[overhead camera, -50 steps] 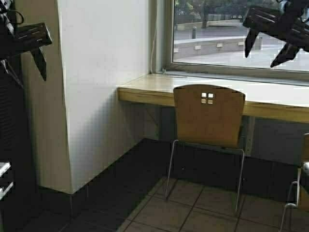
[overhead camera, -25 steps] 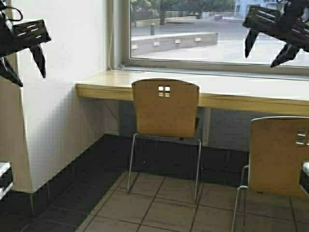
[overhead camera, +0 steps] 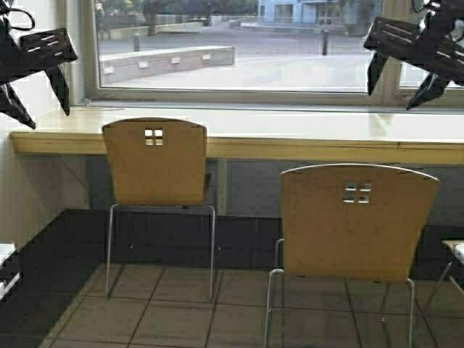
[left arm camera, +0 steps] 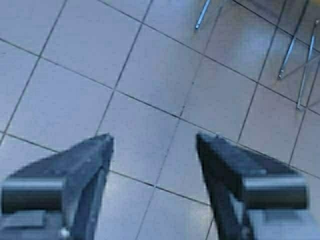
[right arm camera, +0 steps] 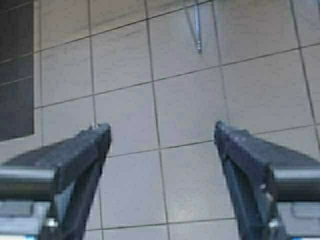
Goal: Push the chairs under the table
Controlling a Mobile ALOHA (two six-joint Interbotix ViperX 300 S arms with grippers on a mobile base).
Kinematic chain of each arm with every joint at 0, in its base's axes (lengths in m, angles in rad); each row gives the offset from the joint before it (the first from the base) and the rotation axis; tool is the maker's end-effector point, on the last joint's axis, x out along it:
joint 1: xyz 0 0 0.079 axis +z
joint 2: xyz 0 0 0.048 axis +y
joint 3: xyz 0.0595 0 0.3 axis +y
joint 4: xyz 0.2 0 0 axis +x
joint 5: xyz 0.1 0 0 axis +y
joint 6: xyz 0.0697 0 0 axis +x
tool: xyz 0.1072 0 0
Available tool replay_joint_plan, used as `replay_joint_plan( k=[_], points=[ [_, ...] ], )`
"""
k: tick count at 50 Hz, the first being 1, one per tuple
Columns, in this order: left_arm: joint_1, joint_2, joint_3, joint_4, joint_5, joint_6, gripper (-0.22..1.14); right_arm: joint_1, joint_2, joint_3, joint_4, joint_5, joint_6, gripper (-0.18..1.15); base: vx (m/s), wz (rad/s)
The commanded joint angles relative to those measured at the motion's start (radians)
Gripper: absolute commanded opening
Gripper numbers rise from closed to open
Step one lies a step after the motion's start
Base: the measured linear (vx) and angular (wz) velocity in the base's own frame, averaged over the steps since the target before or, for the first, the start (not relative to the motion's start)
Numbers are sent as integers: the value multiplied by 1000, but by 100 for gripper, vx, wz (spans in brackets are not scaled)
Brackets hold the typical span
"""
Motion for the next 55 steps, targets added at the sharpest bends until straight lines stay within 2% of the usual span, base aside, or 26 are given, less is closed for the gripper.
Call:
replay_joint_plan(
  k=[1, 23, 46, 52, 55],
  points=[
    [2, -11, -21, -2, -3, 0, 87, 2, -8, -25, 2, -3, 2, 95, 5, -36],
    [2, -12, -25, -9, 6, -3, 87, 2, -8, -34, 9, 11, 5, 95, 8, -30],
    [2, 6, -20, -35, 12, -2, 86, 5, 0, -32, 18, 9, 3, 95, 16, -6],
    [-51, 55, -37, -60, 18, -2, 86, 3, 14, -20, 31, -5, 3, 95, 22, 8],
    [-86, 103, -57, -106, 14, -6, 86, -2, 21, -6, 40, -23, 3, 95, 23, 17]
  ],
)
